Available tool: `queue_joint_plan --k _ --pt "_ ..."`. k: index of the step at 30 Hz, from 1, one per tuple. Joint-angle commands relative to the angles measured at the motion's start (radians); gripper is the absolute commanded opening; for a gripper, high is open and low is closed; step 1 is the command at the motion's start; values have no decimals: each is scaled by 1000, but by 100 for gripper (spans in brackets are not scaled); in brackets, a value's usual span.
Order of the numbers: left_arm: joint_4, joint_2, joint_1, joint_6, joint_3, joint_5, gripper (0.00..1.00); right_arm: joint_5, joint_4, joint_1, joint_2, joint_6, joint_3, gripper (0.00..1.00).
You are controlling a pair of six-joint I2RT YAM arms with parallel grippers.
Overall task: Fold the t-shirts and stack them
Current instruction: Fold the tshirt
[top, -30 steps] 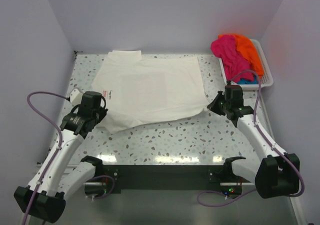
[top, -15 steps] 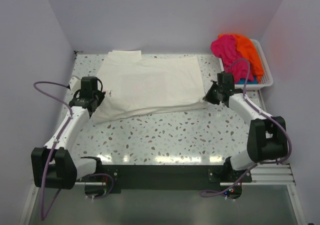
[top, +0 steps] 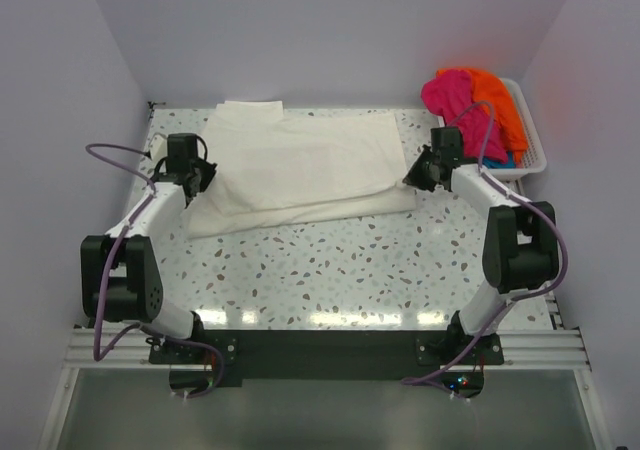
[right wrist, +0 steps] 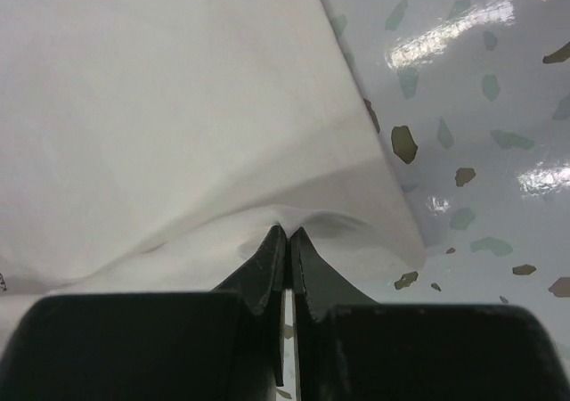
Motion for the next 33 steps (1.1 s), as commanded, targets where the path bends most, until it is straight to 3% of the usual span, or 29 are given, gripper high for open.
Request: queue_joint_plan --k 1,23,27,29,31,32,33 --pt "88 26 7 15 81 20 0 -2 35 -29 18 13 49 0" --pt "62 184 41 5 218 9 0 -62 51 -65 208 2 190 0" --pt "50 245 42 8 264 23 0 -73 42 -71 245 -15 254 7" --pt "55 257 50 14 282 34 0 -79 26 -72 265 -30 283 17" --pt "48 279 61 15 316 47 18 -79 -2 -72 277 -43 335 32" --pt "54 288 73 20 324 58 49 -81 -25 -72 283 -58 351 37" --pt "56 290 79 26 342 66 61 -82 -36 -72 282 -65 369 41"
